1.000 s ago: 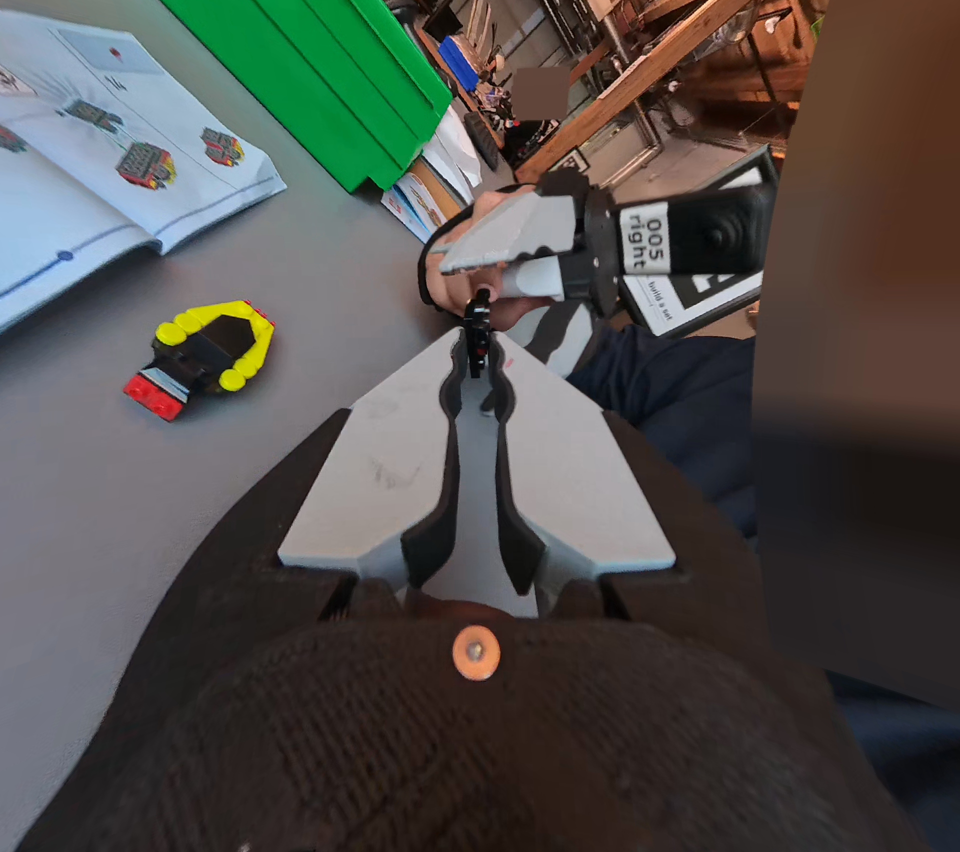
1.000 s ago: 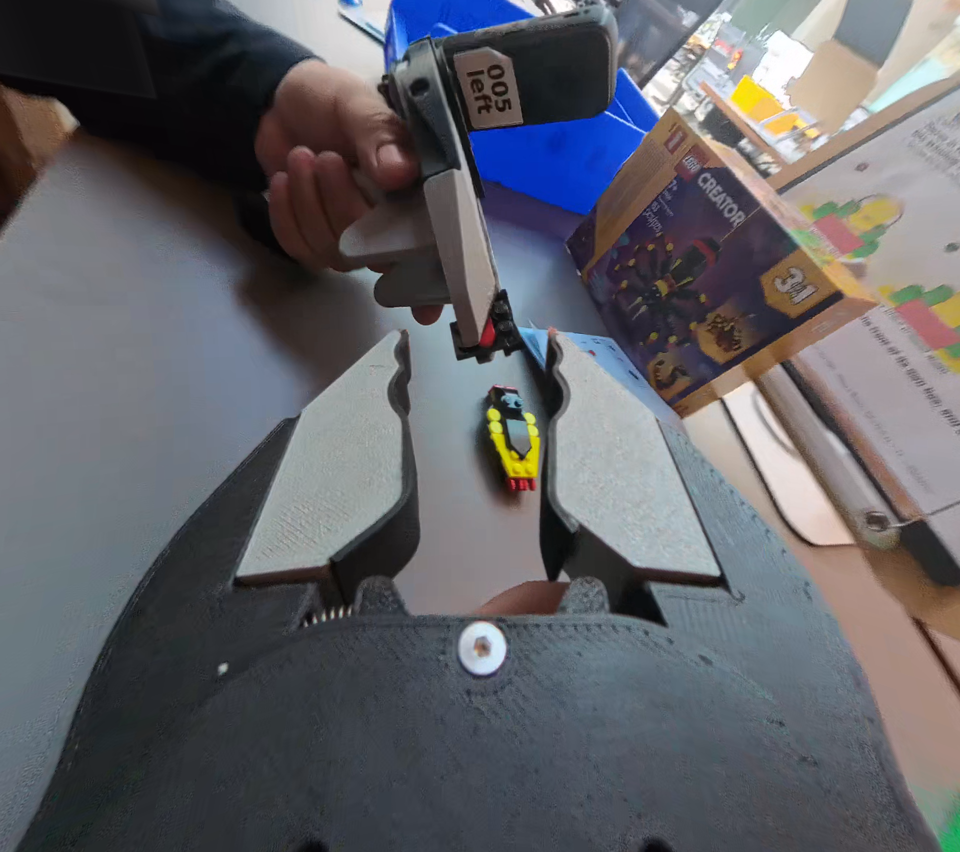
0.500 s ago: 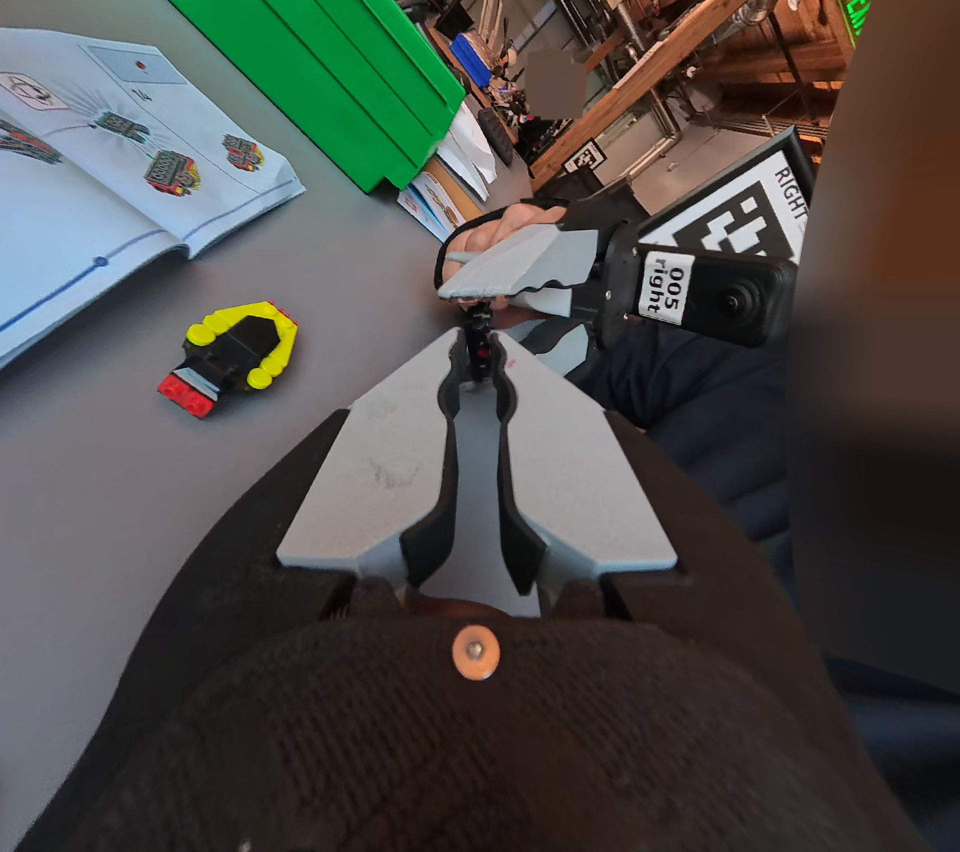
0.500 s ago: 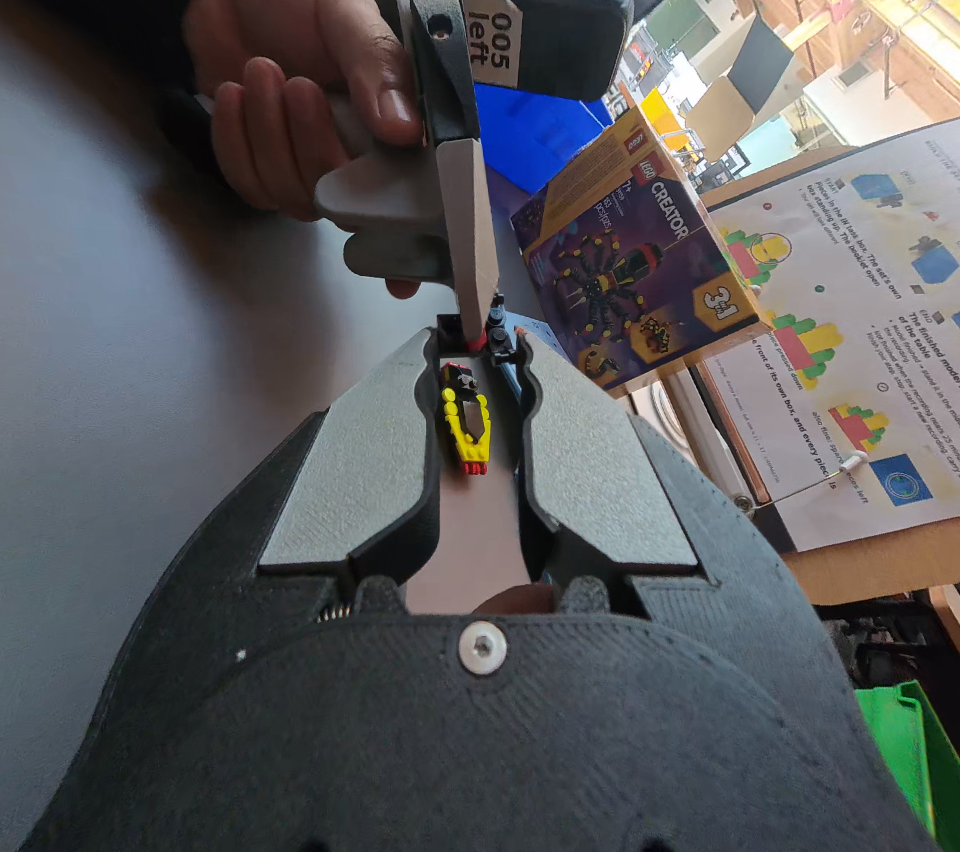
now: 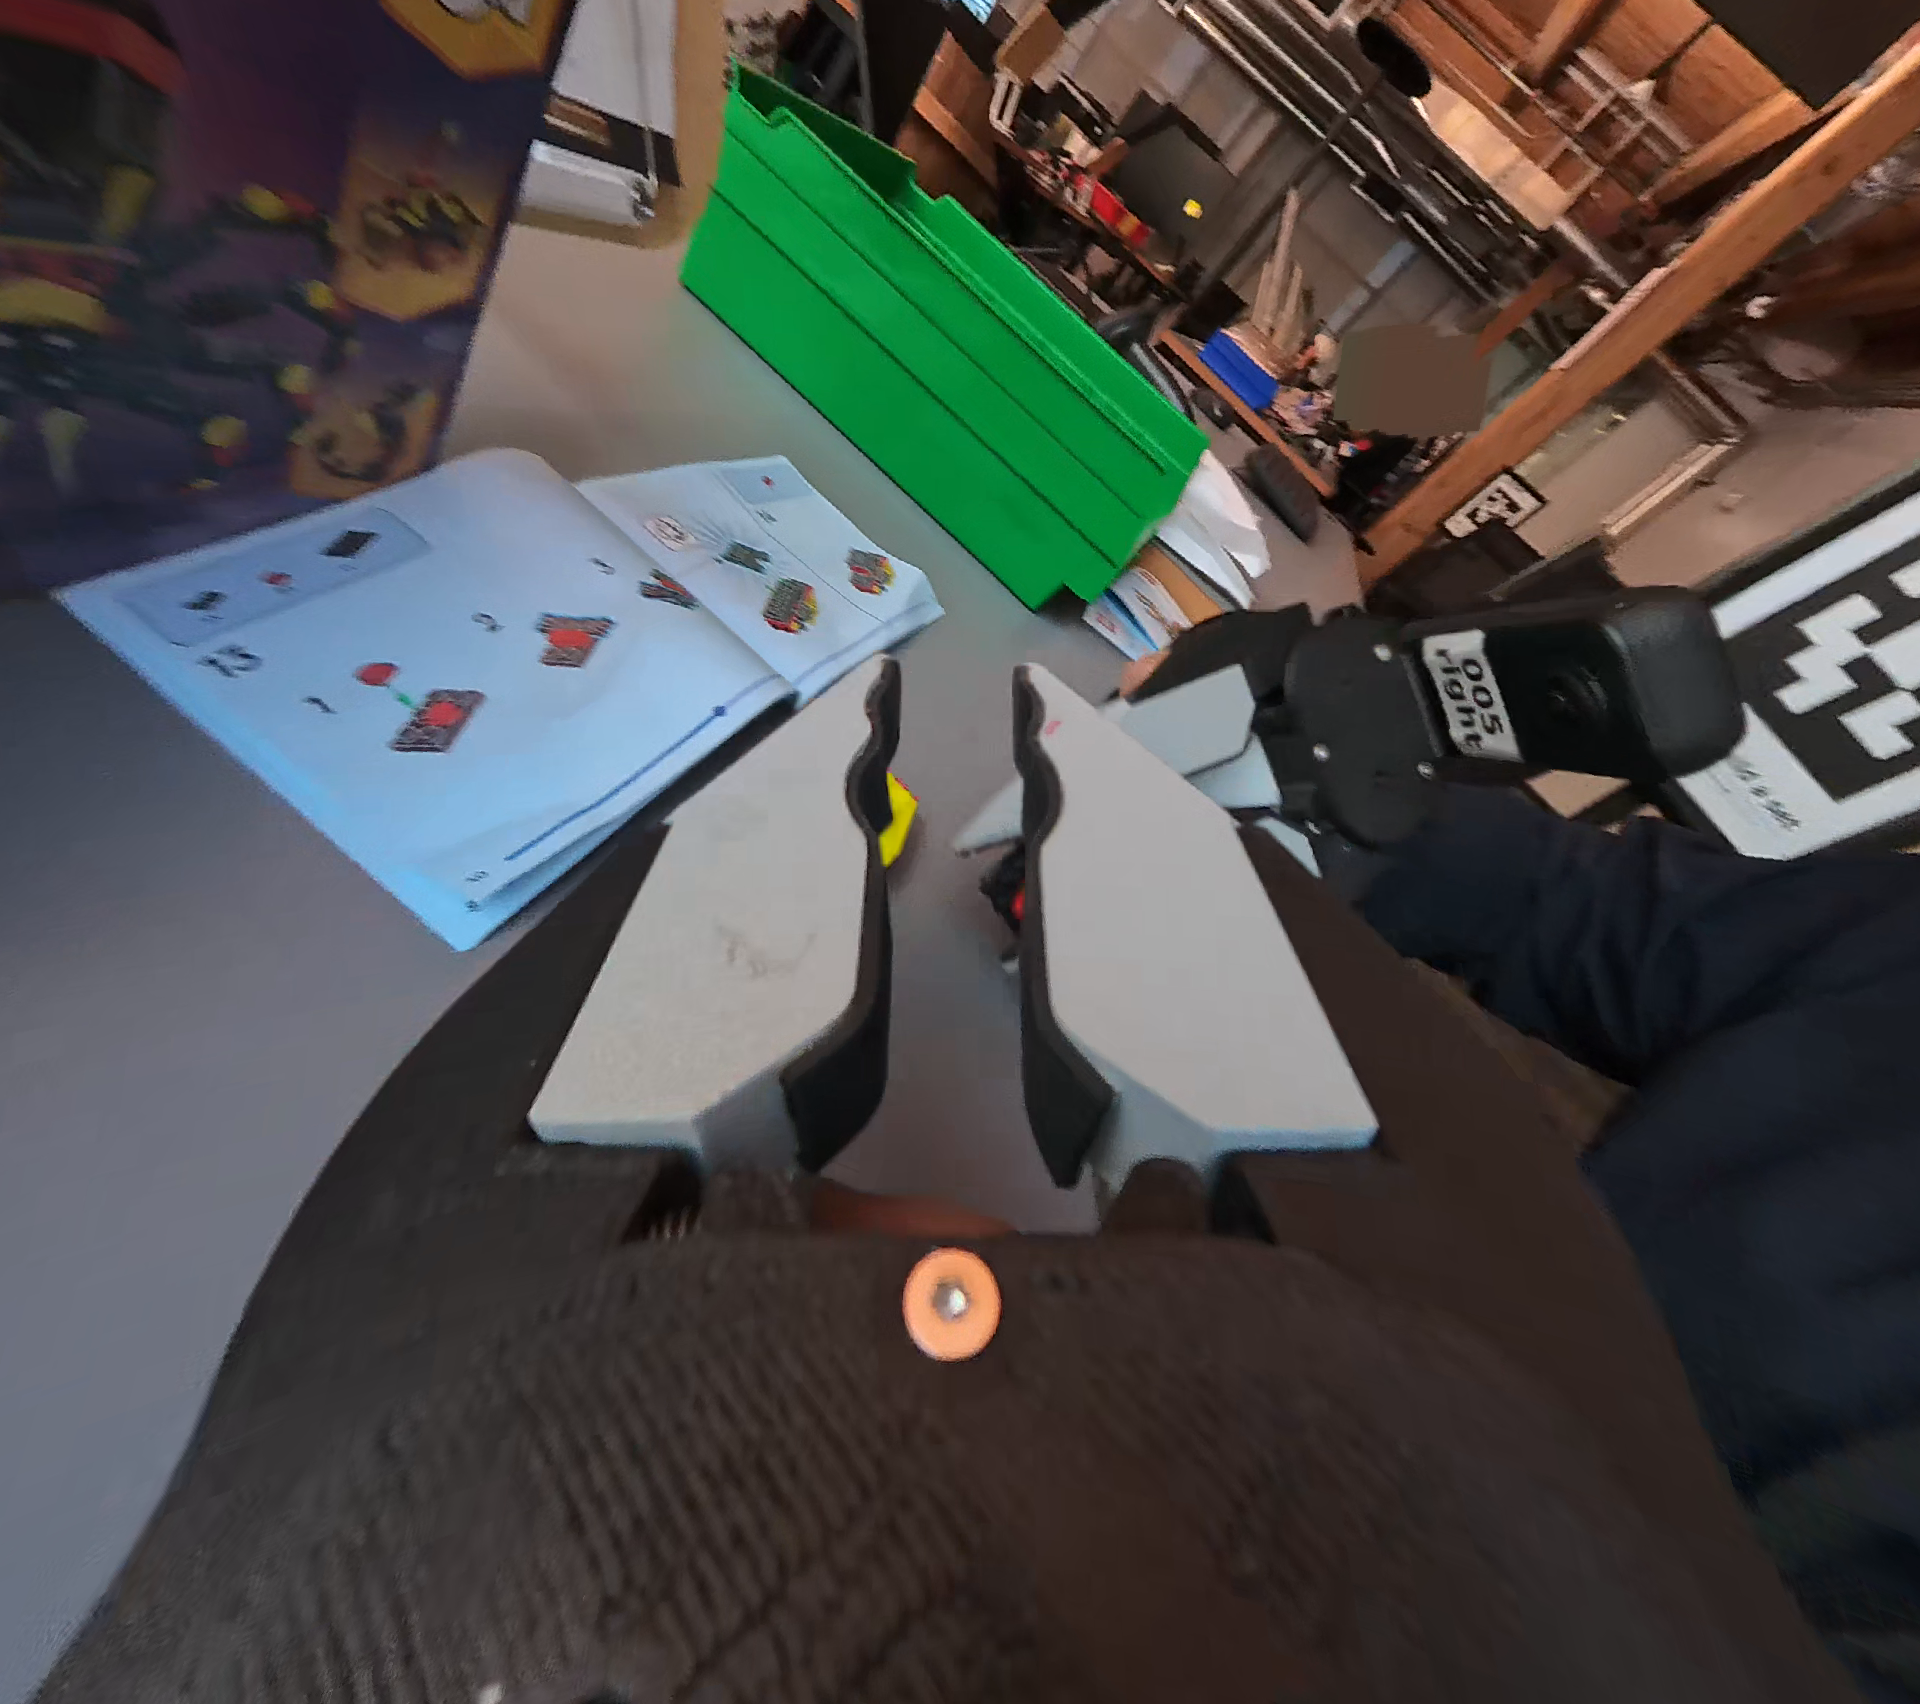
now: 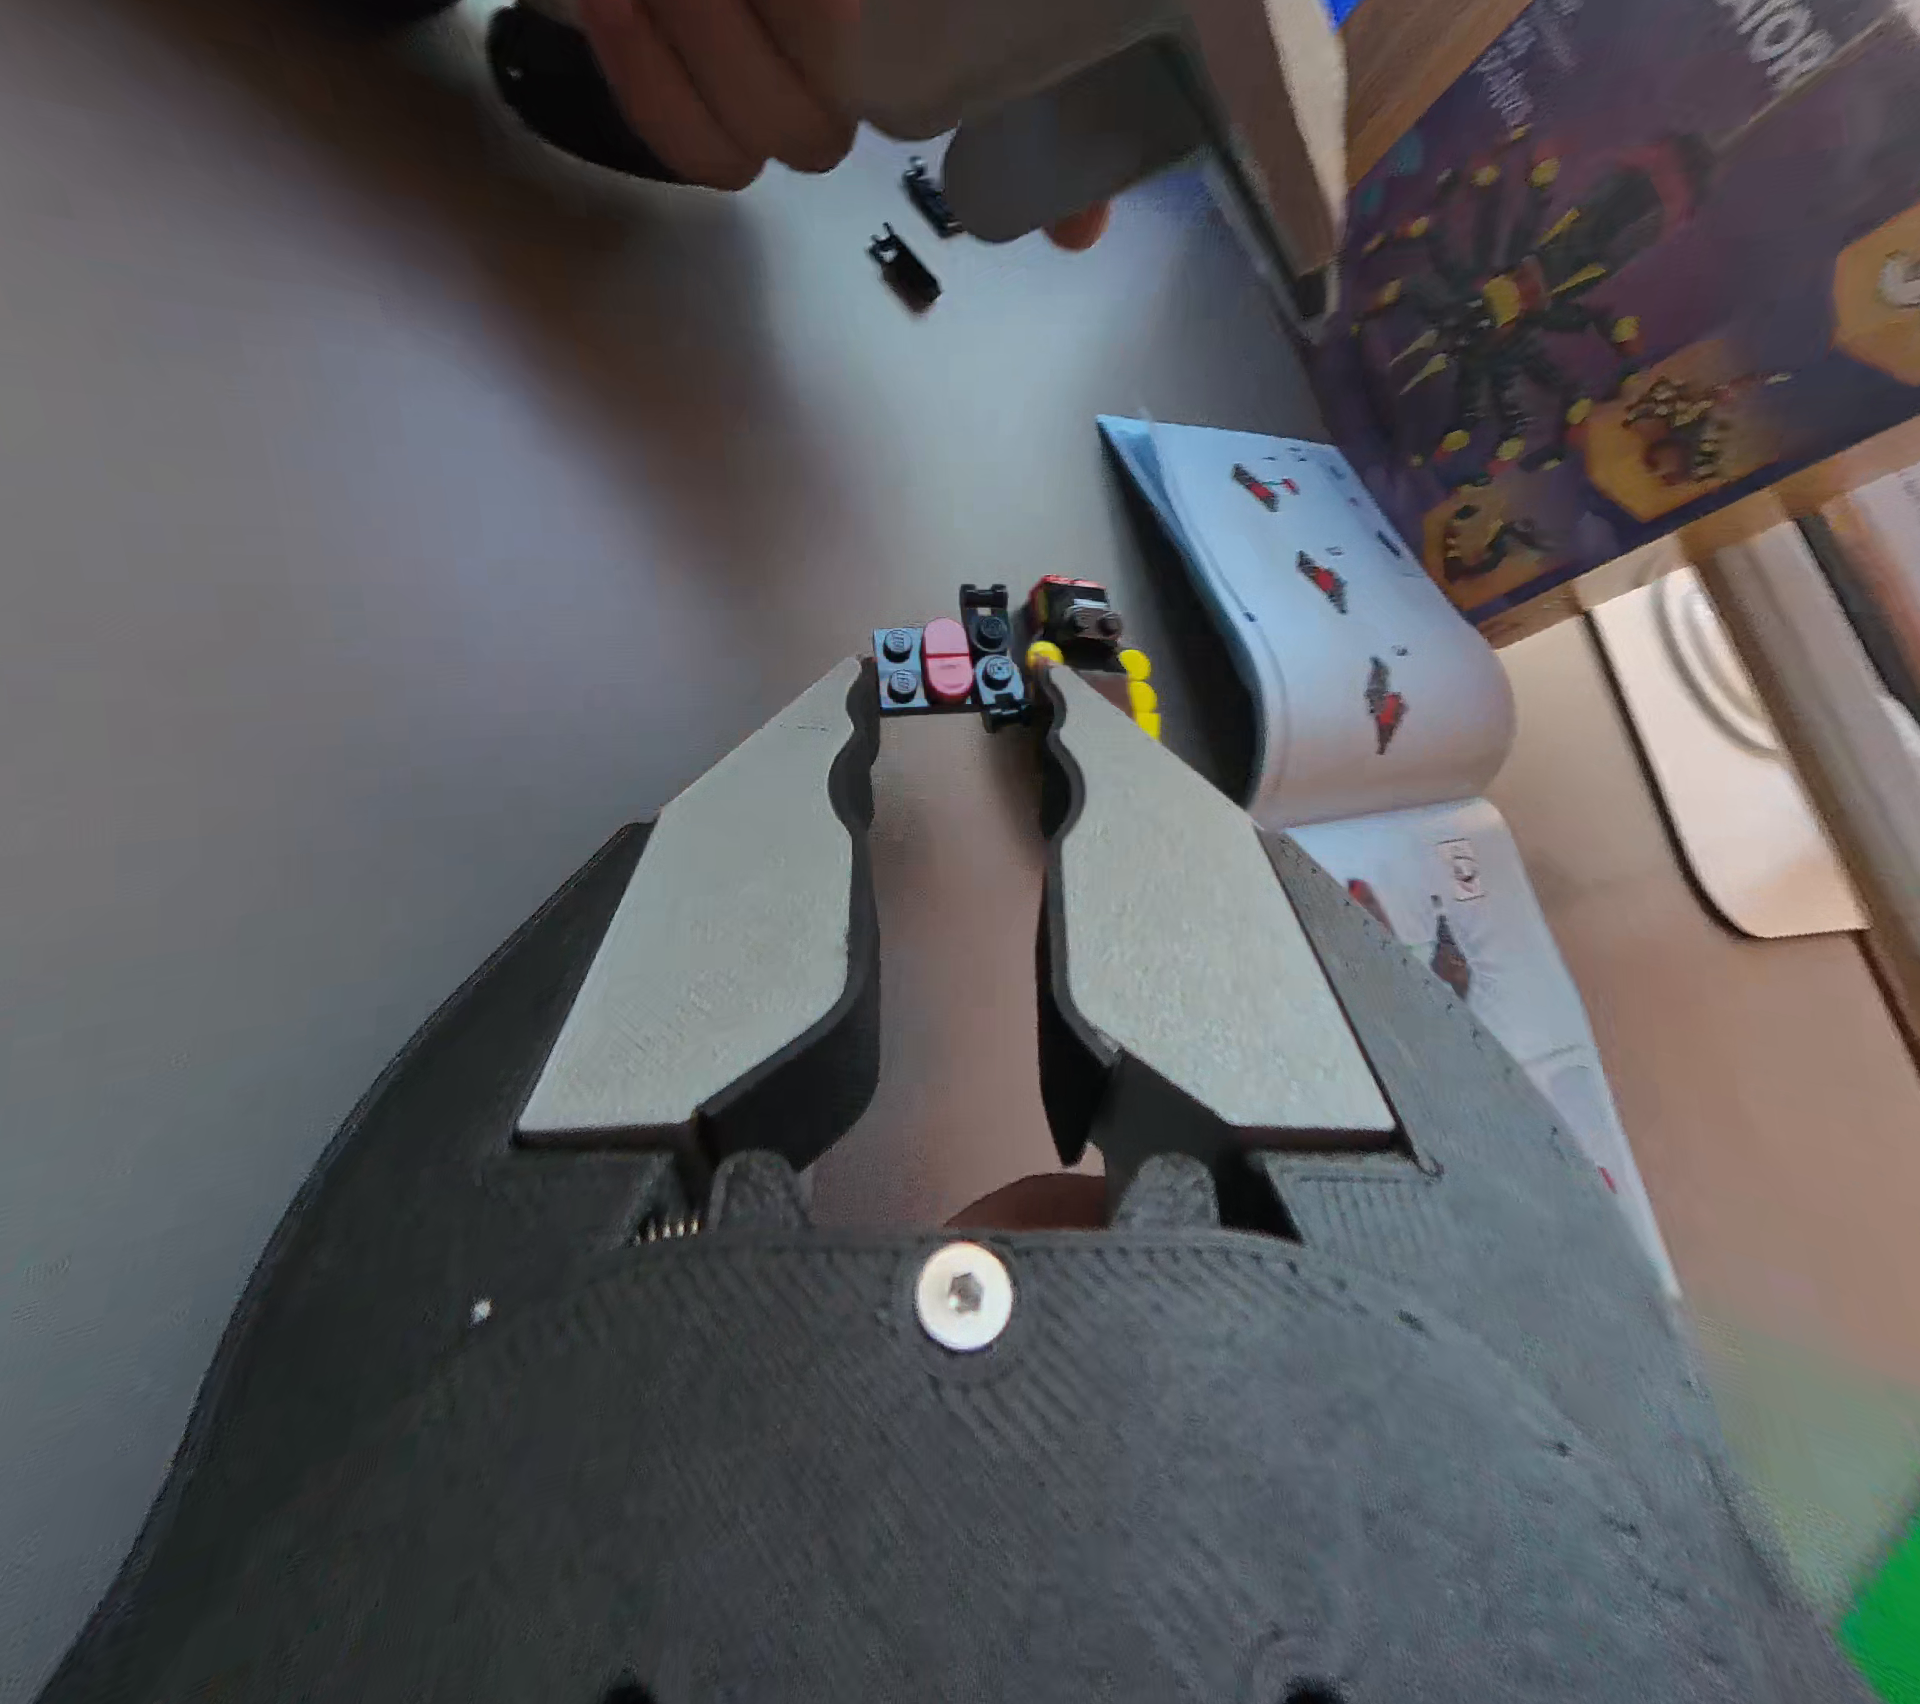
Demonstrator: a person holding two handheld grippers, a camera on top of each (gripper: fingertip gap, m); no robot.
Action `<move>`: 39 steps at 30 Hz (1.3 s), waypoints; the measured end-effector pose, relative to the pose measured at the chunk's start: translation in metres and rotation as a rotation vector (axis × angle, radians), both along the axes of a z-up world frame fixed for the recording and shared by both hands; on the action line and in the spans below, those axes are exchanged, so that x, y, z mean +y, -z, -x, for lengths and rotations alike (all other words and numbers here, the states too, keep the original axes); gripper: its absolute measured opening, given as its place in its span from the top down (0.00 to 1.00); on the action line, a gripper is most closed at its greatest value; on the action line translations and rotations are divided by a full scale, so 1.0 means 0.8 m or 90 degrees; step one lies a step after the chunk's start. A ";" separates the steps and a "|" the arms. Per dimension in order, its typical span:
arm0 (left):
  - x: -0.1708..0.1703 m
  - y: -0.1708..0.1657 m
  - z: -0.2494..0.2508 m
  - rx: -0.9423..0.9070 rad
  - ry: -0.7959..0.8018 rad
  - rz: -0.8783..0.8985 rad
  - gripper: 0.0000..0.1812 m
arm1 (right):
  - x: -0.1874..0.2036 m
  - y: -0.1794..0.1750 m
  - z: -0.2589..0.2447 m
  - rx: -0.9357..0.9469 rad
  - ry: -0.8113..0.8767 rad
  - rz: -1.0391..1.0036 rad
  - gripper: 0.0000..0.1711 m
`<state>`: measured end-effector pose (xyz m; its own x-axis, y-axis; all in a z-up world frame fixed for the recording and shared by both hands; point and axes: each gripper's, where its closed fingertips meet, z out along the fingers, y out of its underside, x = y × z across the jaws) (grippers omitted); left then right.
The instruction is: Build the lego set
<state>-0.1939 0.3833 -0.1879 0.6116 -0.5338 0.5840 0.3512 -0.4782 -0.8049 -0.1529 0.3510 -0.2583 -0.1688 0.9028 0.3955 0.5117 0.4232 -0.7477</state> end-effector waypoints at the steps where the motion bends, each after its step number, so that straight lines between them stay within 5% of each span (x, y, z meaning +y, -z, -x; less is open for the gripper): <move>1: 0.002 -0.002 0.005 0.005 -0.016 -0.007 0.90 | -0.004 0.005 0.000 -0.013 -0.009 0.008 0.85; 22: 0.008 -0.010 0.025 0.029 -0.079 -0.044 0.91 | -0.021 0.023 -0.011 -0.095 -0.048 0.112 0.83; 31: -0.002 -0.073 0.067 0.028 -0.183 -0.206 0.94 | 0.002 -0.039 0.000 0.116 -0.007 0.117 0.81; 39: -0.013 -0.101 0.088 0.107 -0.250 -0.301 0.97 | 0.023 -0.040 0.000 0.128 0.037 0.071 0.84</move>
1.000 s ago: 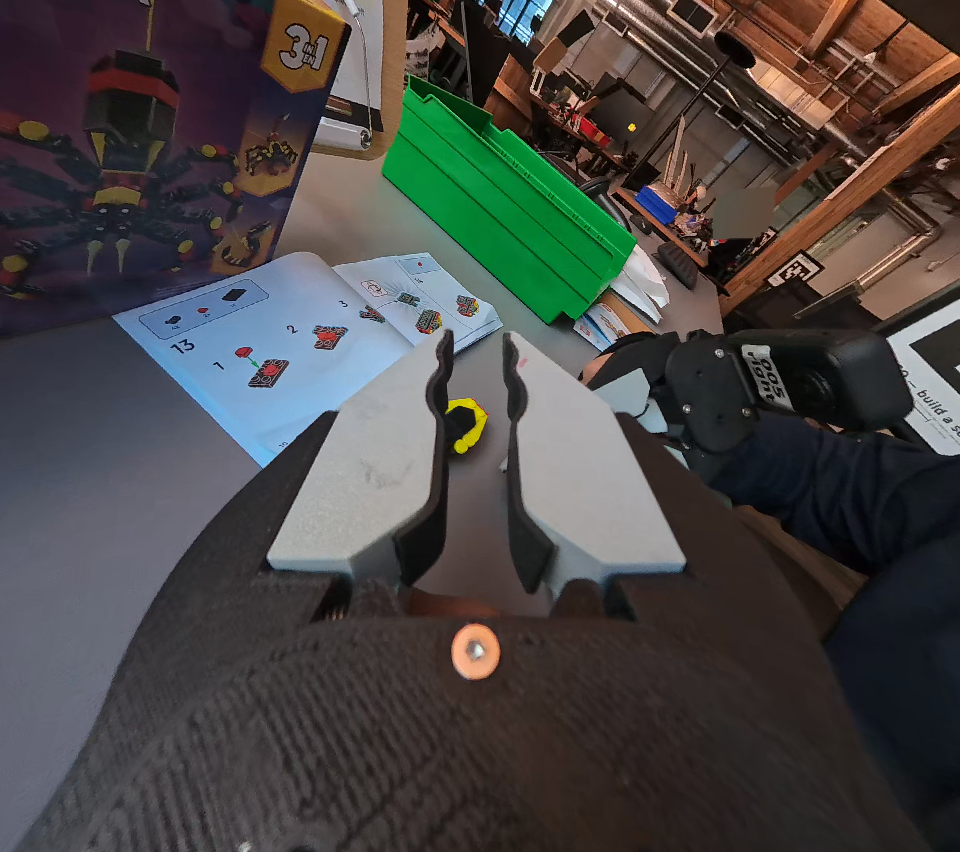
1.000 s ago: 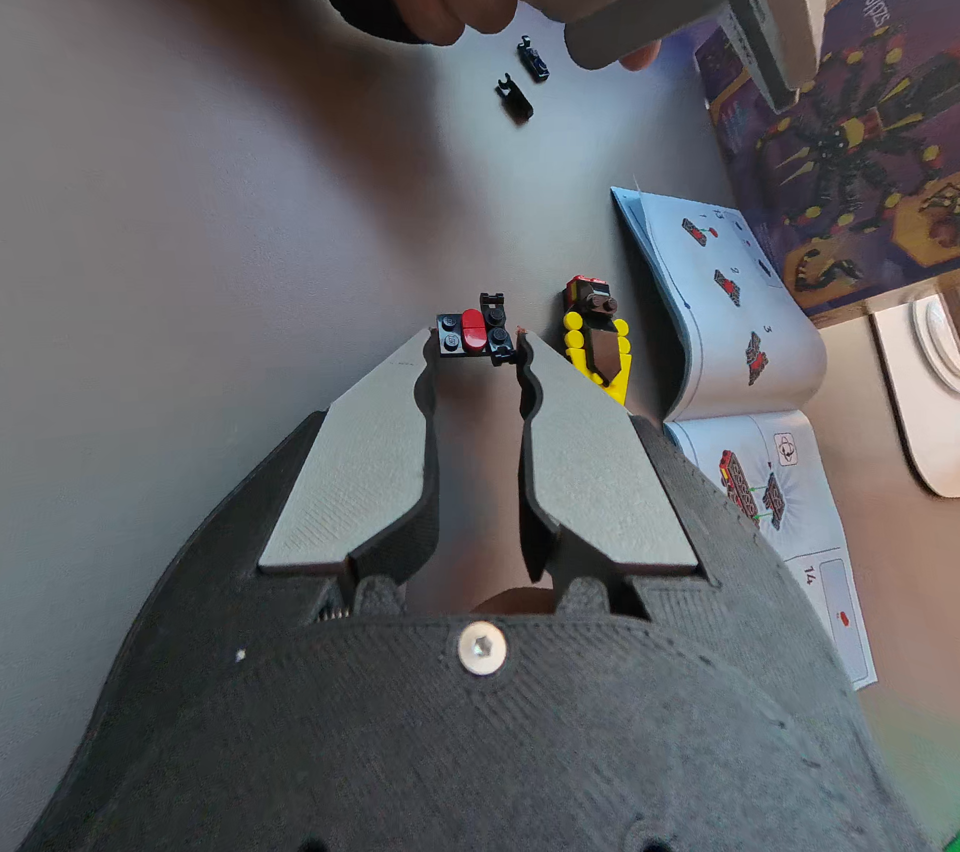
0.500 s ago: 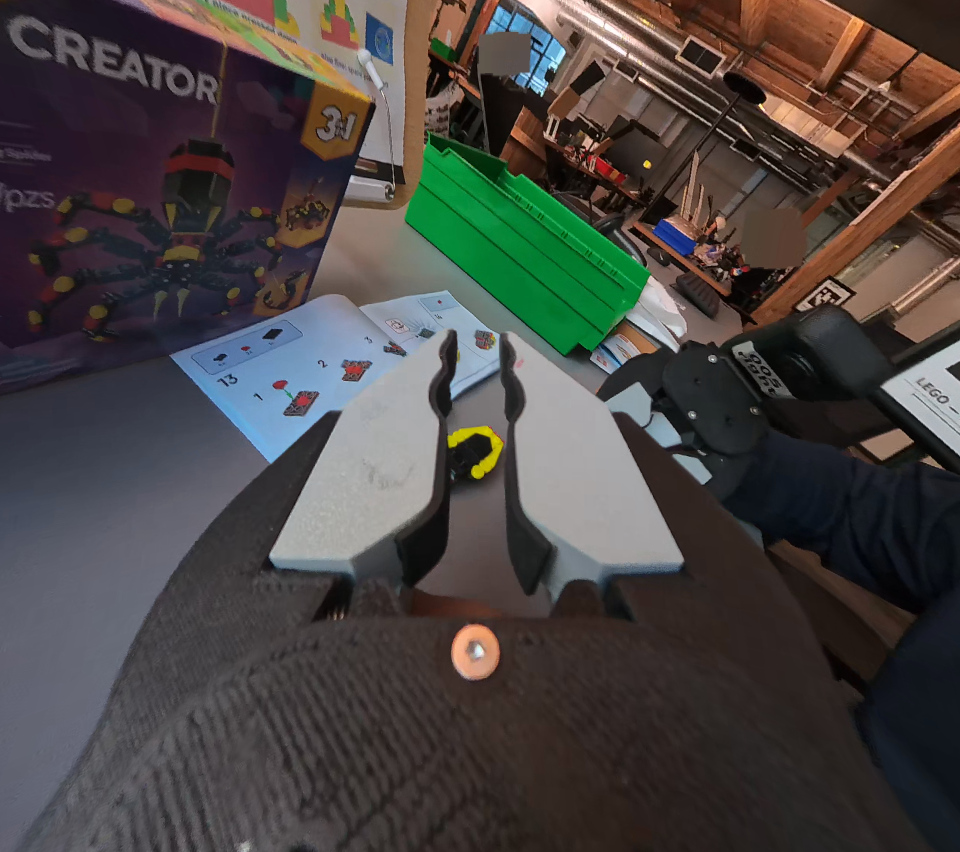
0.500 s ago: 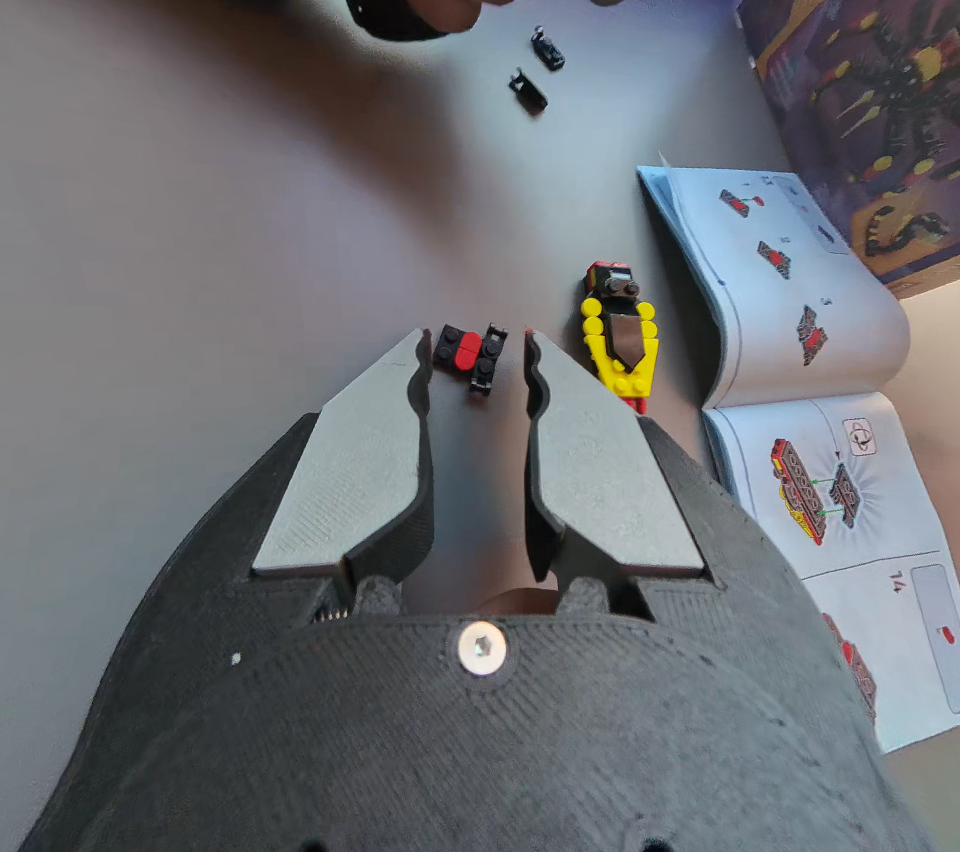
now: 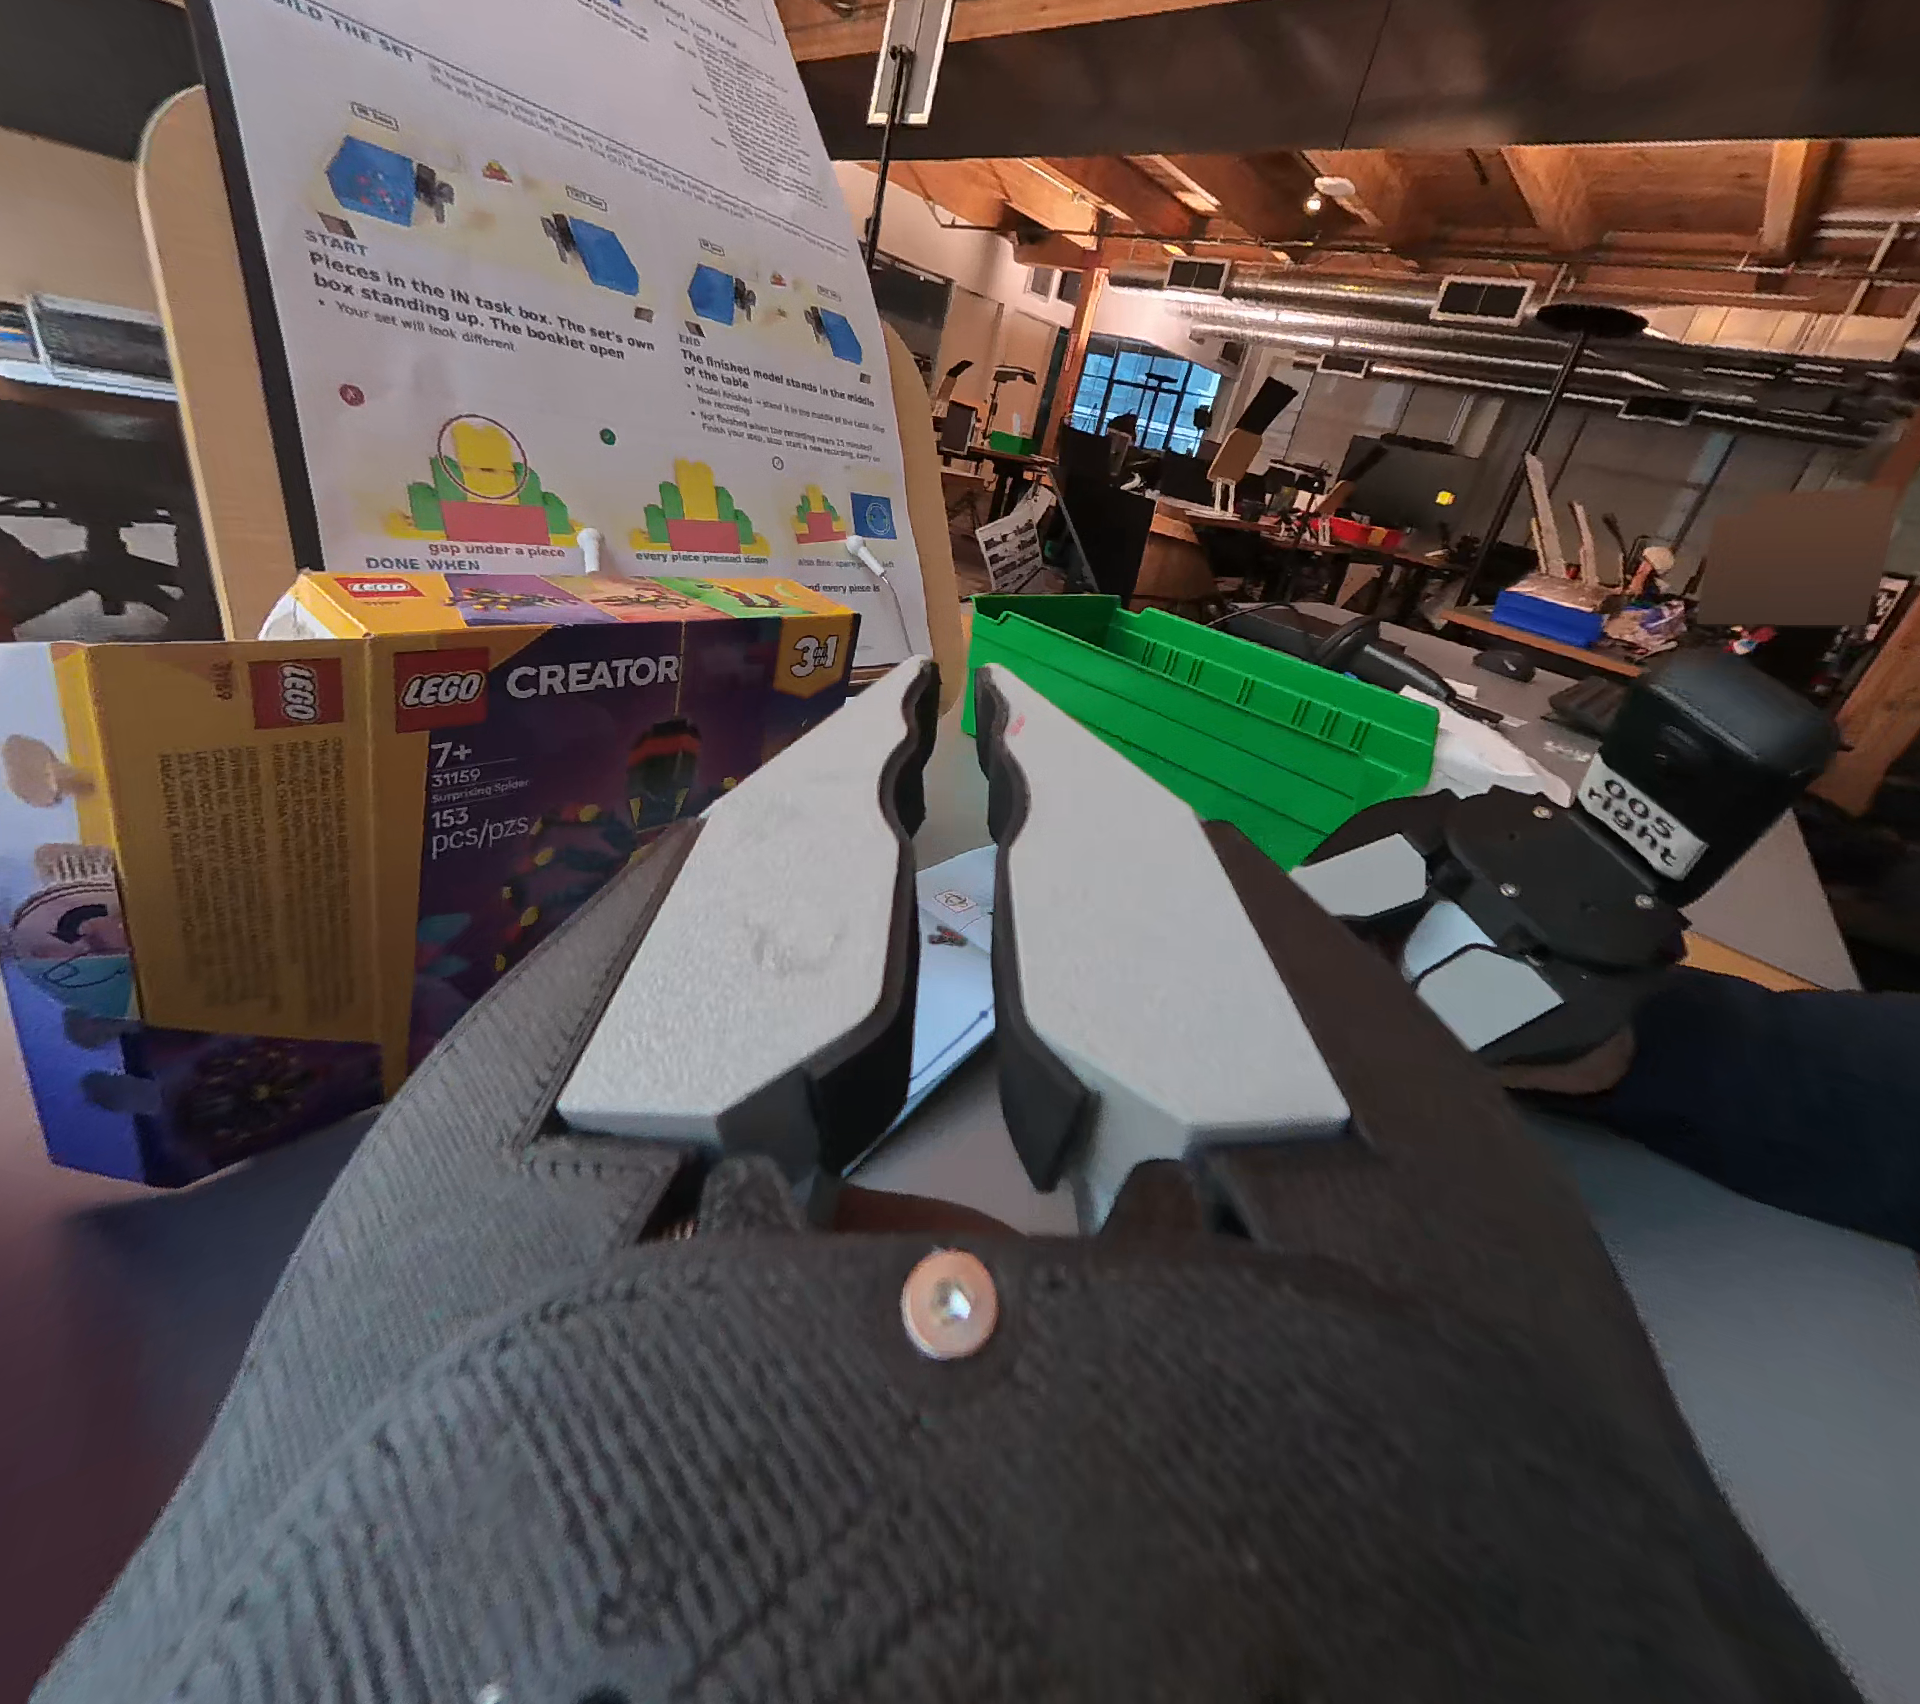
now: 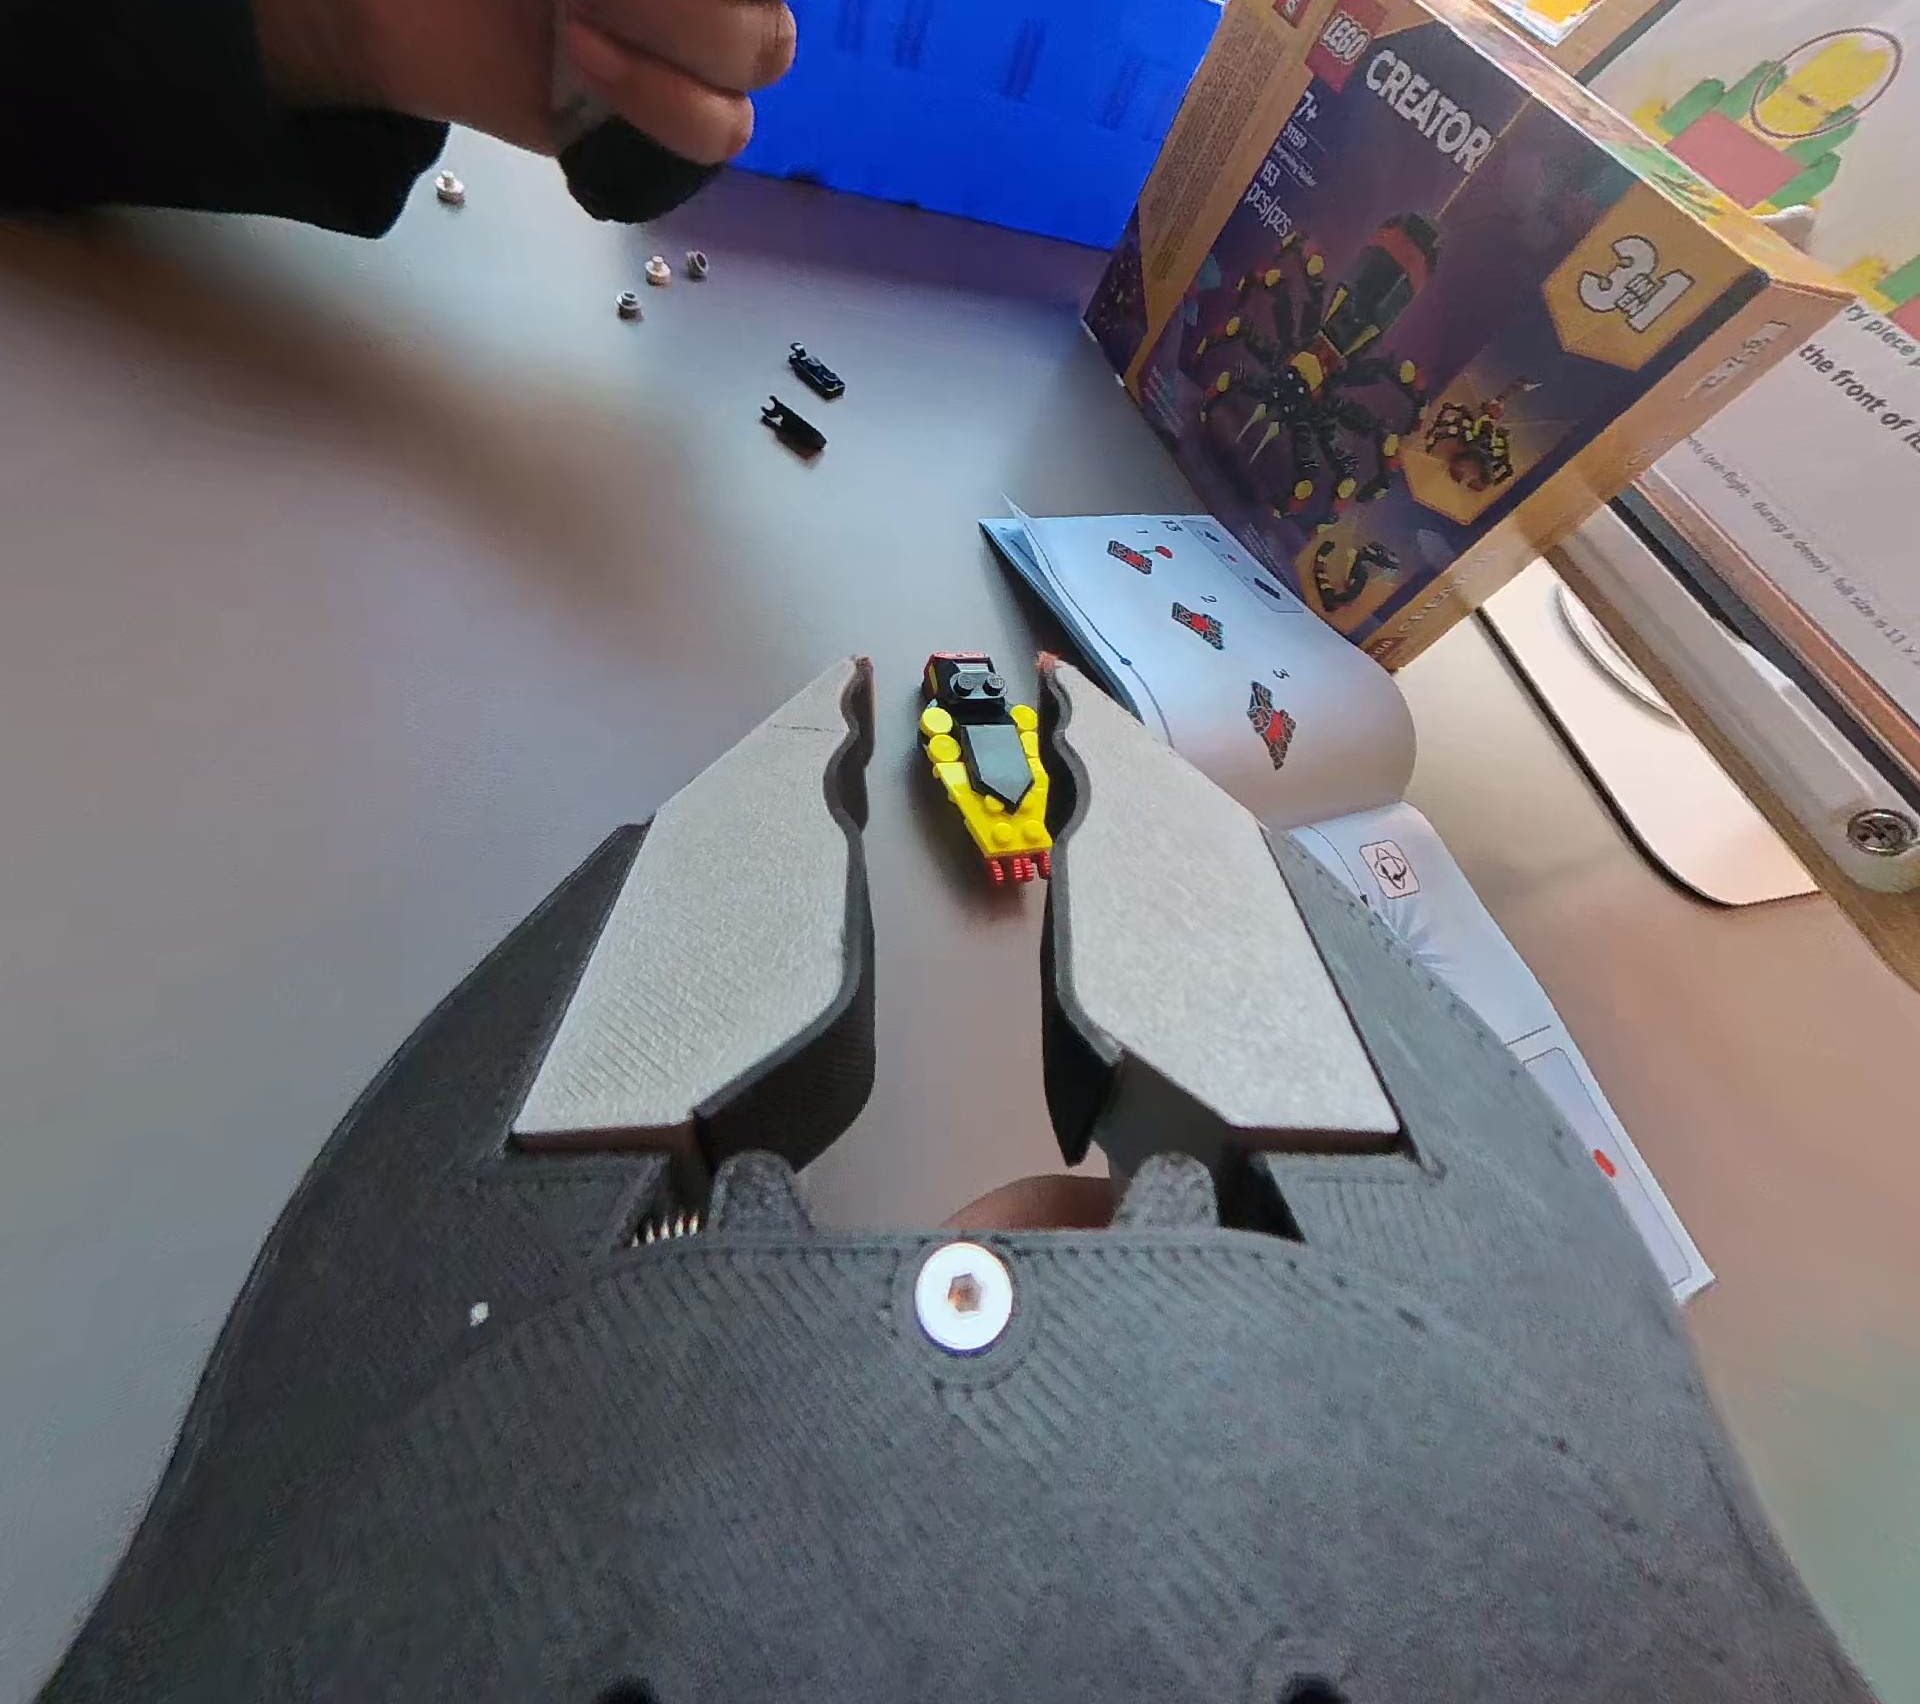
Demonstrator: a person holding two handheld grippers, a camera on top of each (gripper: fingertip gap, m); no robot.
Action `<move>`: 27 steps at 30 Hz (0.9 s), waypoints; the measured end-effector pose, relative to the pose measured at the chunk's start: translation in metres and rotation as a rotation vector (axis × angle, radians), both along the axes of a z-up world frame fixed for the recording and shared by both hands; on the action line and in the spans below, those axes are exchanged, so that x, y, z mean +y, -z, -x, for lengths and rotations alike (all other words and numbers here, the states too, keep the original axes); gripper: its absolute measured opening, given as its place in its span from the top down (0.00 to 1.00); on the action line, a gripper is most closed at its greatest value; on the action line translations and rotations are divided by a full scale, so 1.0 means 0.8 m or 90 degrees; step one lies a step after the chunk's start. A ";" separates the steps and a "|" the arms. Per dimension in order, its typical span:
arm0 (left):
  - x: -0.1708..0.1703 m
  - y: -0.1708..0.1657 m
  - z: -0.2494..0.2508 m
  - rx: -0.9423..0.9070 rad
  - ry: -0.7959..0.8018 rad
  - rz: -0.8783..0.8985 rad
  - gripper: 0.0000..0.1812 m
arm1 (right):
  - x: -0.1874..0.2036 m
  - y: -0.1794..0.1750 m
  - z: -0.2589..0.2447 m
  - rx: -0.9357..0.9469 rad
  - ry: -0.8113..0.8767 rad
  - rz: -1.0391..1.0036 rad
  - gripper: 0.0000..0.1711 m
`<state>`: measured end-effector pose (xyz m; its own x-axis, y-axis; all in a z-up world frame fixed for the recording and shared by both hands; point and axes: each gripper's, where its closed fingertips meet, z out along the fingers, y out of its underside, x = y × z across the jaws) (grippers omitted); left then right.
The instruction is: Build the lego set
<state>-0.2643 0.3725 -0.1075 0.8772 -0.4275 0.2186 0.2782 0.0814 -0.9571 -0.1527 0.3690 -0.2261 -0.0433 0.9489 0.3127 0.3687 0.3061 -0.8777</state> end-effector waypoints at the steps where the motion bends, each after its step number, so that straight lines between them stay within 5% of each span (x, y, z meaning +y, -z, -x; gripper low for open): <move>1: 0.001 0.002 -0.003 0.008 0.000 0.001 0.97 | 0.000 0.001 0.000 -0.001 0.000 -0.005 0.84; 21: 0.009 0.045 -0.053 0.128 0.050 0.065 0.97 | 0.005 0.004 0.002 -0.010 0.016 -0.022 0.85; 24: 0.004 0.027 -0.043 0.121 0.031 0.029 0.97 | 0.010 0.004 0.003 -0.010 0.030 -0.020 0.86; 27: -0.025 -0.039 0.002 0.070 -0.052 -0.115 0.99 | 0.015 0.003 0.002 -0.007 0.044 -0.010 0.85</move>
<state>-0.2660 0.3527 -0.0766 0.9247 -0.3779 0.0465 0.1587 0.2716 -0.9492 -0.1546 0.3811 -0.2286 0.0179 0.9445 0.3280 0.3994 0.2940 -0.8684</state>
